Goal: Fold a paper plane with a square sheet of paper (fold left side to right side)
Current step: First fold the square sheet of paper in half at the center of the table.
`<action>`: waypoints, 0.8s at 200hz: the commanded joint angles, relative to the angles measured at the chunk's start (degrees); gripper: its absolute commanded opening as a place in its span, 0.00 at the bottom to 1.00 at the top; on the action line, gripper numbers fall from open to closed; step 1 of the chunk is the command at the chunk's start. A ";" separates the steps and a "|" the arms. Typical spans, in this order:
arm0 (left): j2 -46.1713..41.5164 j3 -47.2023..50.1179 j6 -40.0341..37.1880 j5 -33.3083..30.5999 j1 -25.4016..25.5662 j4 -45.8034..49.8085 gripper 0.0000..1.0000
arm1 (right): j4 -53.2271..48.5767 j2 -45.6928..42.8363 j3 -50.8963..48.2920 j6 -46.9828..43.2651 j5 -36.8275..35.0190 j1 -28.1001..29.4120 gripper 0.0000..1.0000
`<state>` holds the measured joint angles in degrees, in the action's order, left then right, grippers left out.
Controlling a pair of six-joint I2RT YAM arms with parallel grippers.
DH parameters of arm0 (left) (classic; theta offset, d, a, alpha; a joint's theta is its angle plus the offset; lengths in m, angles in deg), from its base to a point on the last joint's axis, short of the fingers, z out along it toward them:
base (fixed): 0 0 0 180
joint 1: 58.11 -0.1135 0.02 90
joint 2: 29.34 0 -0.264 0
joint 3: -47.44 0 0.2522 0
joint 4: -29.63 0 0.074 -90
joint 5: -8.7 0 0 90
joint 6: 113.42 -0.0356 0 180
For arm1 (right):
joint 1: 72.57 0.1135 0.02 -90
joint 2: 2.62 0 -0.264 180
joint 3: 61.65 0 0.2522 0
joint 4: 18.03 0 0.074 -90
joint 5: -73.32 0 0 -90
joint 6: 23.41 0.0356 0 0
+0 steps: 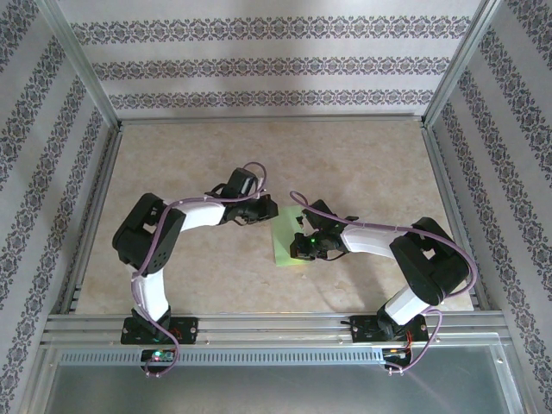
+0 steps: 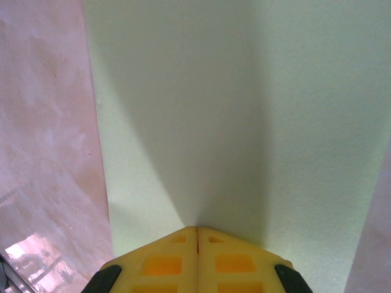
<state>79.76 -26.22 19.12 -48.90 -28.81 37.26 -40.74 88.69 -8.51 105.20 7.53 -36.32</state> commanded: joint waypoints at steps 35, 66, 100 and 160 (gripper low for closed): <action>5.62 -5.58 -2.16 -1.69 0.06 0.66 0.09 | -10.38 3.26 -2.89 -0.38 -5.84 0.51 0.00; 7.41 -5.87 -2.58 -3.33 -0.43 0.86 0.09 | -10.46 3.27 -2.90 -0.45 -5.87 0.56 0.00; 8.32 -5.32 -2.47 -4.70 -1.15 0.66 0.09 | -10.67 3.26 -2.90 -0.55 -6.01 0.55 0.00; 9.77 -5.86 -2.27 -5.42 -3.39 0.98 0.09 | -10.82 3.57 -2.90 -0.73 -6.01 0.51 0.00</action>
<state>86.86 -31.36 17.97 -50.97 -29.79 37.32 -40.74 88.71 -8.49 105.20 7.53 -36.30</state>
